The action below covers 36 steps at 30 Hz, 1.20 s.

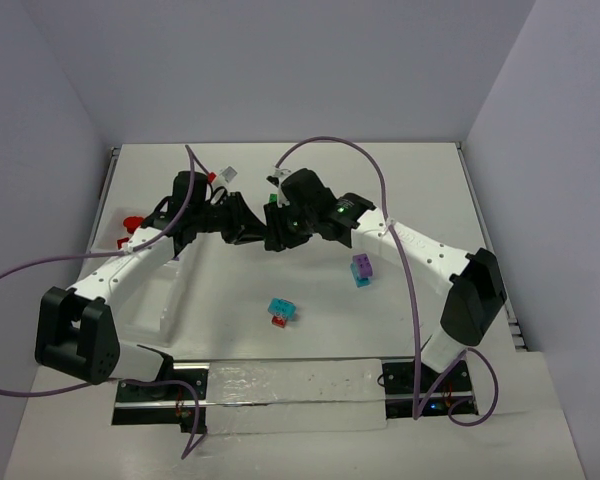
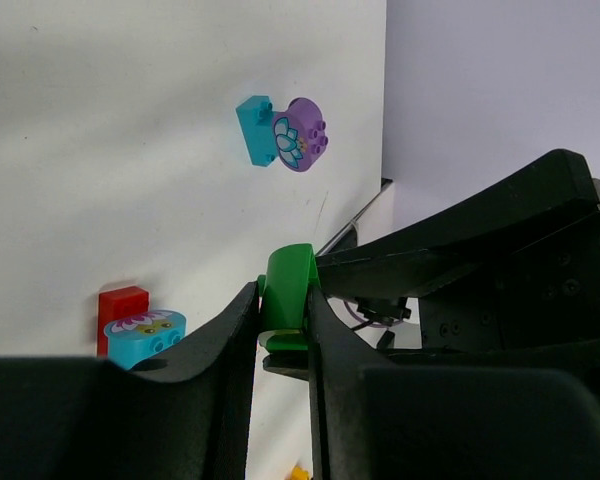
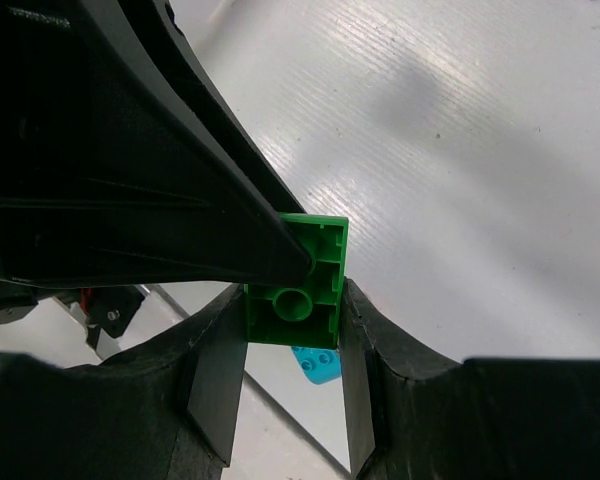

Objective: Sort the legos into containers by color

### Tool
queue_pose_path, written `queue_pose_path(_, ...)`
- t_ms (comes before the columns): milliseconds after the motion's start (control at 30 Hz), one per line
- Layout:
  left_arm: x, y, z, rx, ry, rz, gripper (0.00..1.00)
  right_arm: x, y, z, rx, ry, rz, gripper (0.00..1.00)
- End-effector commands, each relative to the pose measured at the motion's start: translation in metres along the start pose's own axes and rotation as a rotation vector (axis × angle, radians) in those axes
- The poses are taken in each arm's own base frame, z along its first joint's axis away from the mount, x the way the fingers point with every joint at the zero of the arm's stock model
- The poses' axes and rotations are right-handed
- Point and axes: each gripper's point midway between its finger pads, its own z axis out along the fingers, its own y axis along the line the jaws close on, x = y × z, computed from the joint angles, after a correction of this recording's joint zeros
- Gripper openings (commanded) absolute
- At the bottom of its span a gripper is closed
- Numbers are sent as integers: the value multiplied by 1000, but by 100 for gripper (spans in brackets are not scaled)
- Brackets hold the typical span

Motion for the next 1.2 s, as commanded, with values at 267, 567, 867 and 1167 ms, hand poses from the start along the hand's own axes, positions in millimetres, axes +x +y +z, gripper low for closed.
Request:
queue_pose_path(267,-19,28,-11,-284,-74,38,0,-45,2,-28,54,-166,-38,71)
queue_pose_path(567,-54,69,-98,-735,-319,2,0,-44,-35,-85,209,-290,-34,73)
queue_pose_path(867,-51,124,-229,-1105,-605,-167,0,-28,-91,-99,307,-299,77,74)
queue_pose_path(1167,-65,129,-245,-1131,-652,-159,0,-24,-93,-85,287,-245,92,74)
